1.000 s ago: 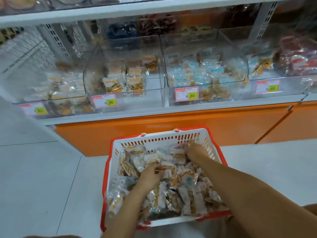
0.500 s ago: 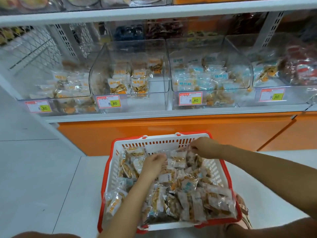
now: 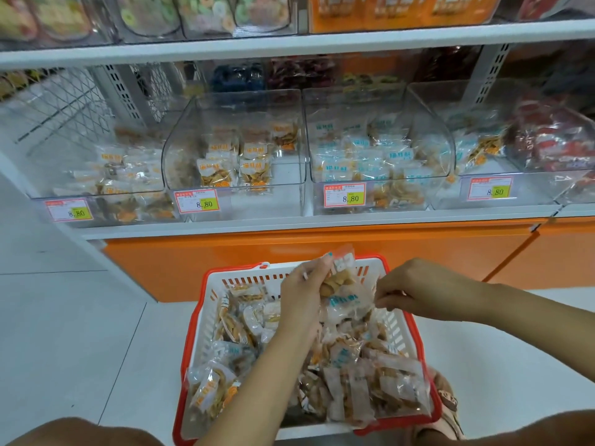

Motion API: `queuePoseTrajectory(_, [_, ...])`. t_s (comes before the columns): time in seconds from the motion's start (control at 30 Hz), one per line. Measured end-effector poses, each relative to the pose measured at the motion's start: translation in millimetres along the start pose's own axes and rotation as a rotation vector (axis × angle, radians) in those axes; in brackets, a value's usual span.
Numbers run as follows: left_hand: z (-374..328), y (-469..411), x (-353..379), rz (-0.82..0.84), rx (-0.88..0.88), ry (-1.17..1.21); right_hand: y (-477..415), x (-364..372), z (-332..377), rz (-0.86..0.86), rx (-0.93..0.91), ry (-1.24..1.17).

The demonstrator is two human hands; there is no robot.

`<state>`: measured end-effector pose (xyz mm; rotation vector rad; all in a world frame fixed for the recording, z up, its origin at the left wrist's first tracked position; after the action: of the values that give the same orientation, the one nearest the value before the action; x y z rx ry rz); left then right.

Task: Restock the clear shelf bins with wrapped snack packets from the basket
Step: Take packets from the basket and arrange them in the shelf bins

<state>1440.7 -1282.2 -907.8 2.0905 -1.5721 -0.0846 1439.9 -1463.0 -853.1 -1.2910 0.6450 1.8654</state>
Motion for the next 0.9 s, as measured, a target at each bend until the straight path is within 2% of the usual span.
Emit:
queuePoseTrajectory(0.07, [-15.1, 3.9, 3.1, -0.005, 0.124, 0.000, -3.6, -3.3, 1.0, 0.024, 0.154, -0.171])
queuePoseTrajectory(0.13, [-29.5, 8.8, 9.9, -0.034, 0.163, 0.055, -5.8, -4.1, 3.7, 0.072, 0.395, -0.568])
queuePoseTrajectory(0.2, [-42.2, 14.4, 21.6, -0.044, 0.159, 0.137, -9.7, -3.1, 10.6, 0.111, 0.540, -0.931])
queuePoseTrajectory(0.3, [-58.3, 20.0, 44.8, -0.021, 0.160, 0.270, -18.9, -8.8, 17.0, -0.044, 0.679, -1.330])
queuePoseTrajectory(0.37, [-70.8, 22.9, 61.1, -0.028, 0.148, 0.345, -21.6, -18.3, 13.7, -0.171, 0.775, -1.496])
queuePoseTrajectory(0.5, [-82.0, 23.2, 97.4, -0.054, 0.121, 0.390, -15.5, -42.7, 5.5, -0.261, 0.879, -1.499])
queuePoseTrajectory(0.6, [-83.9, 18.1, 126.1, -0.036, 0.106, 0.407, -9.4, -71.0, -9.3, -0.349, 0.839, -1.413])
queuePoseTrajectory(0.7, [-84.1, 3.0, 154.6, 0.002, 0.007, 0.465, 2.2, -103.5, -35.9, -0.449, 0.761, -1.279])
queuePoseTrajectory(0.8, [-78.0, -1.8, 190.9, 0.015, -0.039, 0.359, 13.0, -117.8, -65.5, -0.593, 0.789, -1.261])
queuePoseTrajectory(0.9, [-76.4, -0.5, 235.6, 0.064, -0.022, 0.310, 14.8, -131.7, -85.7, -0.655, 0.759, -1.276])
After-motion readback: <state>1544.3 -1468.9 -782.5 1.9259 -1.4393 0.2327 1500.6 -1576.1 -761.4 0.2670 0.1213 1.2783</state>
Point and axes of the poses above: each hand's wrist, its own y-axis away from the middle knuckle, its own x-axis out of the palm, z = x × y, the point moved 3 cm from there along -y, towards the middle knuckle, and after that the axes turned 12 degrees about -z, right-handed, at the moved point
